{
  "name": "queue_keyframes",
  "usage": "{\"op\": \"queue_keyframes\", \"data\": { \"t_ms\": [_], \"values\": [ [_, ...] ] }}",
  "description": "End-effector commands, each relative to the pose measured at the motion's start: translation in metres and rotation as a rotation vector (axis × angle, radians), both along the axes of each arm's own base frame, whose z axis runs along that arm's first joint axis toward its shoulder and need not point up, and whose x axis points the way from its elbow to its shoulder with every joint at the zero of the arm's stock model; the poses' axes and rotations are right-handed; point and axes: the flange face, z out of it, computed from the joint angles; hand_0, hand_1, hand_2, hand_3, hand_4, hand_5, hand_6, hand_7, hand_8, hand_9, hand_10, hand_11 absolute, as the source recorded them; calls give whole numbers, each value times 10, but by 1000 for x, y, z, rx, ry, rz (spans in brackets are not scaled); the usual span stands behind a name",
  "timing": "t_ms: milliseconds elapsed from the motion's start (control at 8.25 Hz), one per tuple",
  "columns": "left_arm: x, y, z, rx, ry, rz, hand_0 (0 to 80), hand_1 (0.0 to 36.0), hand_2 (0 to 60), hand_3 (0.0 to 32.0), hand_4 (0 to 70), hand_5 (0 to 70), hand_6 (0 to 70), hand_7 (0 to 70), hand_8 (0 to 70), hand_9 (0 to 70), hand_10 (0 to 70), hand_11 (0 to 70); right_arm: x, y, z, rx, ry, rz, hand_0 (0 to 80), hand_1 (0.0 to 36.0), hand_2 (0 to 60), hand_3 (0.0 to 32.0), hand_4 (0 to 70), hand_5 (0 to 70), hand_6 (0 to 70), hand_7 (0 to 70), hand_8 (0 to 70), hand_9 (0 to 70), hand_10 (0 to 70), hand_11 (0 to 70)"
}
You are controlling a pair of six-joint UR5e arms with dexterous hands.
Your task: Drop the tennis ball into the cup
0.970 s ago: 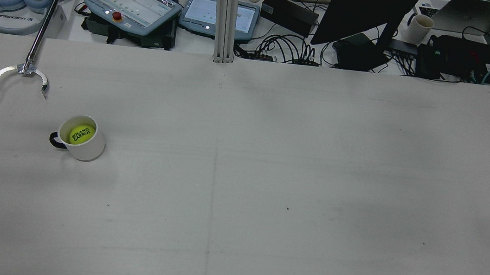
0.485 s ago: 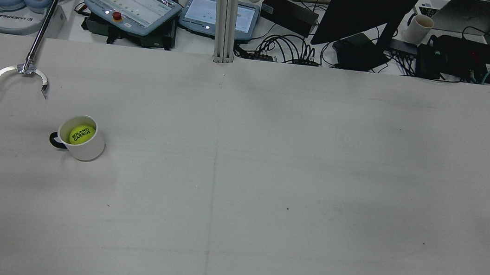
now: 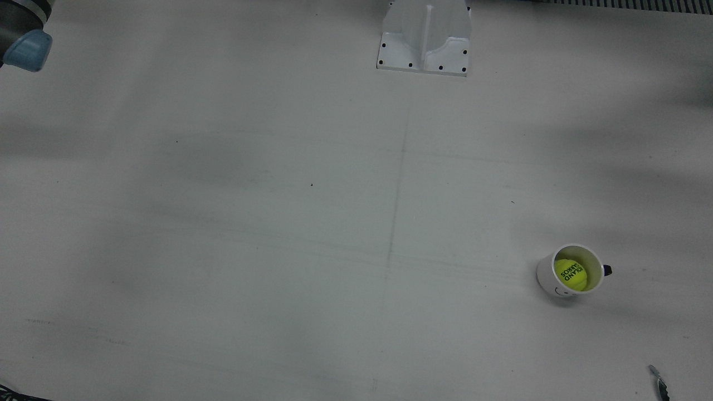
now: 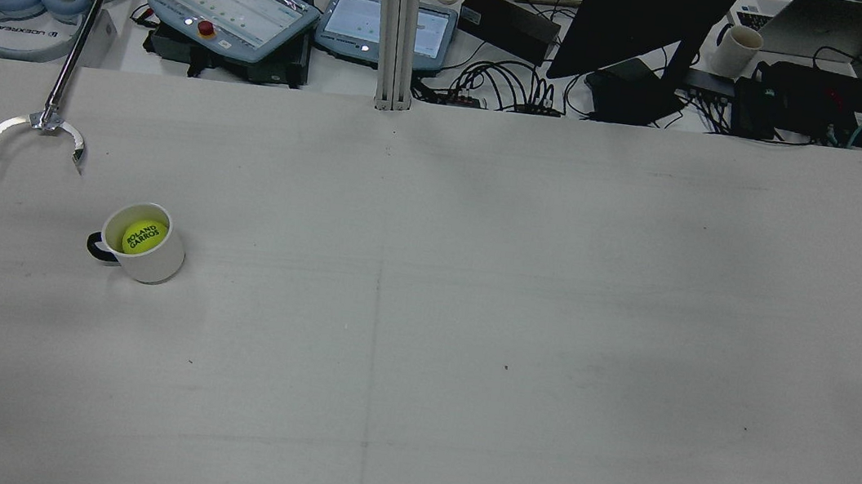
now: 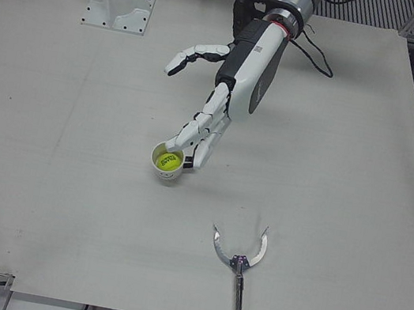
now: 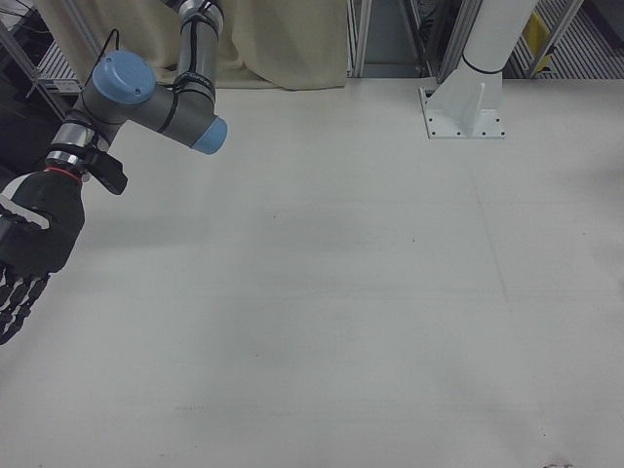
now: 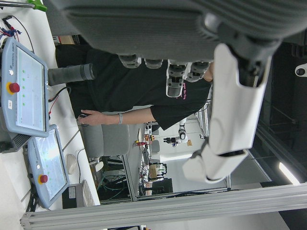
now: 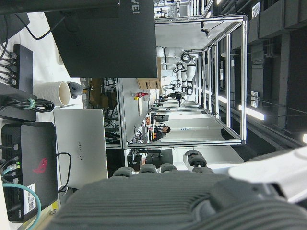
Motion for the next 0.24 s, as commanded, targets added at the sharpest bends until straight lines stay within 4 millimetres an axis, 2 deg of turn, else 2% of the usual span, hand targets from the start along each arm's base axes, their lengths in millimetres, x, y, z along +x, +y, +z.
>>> {"op": "queue_keyframes", "data": {
  "t_ms": [0, 121],
  "values": [
    [-3, -19, 22, -37, -26, 28, 628, 360, 270, 0, 62, 57, 6, 224, 0, 30, 1, 34, -1, 1, 5, -11, -3, -2, 0, 0, 0, 0, 0, 0, 0, 0, 0, 0, 0, 0],
    [-8, -21, 11, -17, -19, 18, 623, 359, 293, 0, 61, 80, 54, 198, 1, 25, 0, 32, -1, 1, 5, -11, -3, -2, 0, 0, 0, 0, 0, 0, 0, 0, 0, 0, 0, 0]
  ]
}}
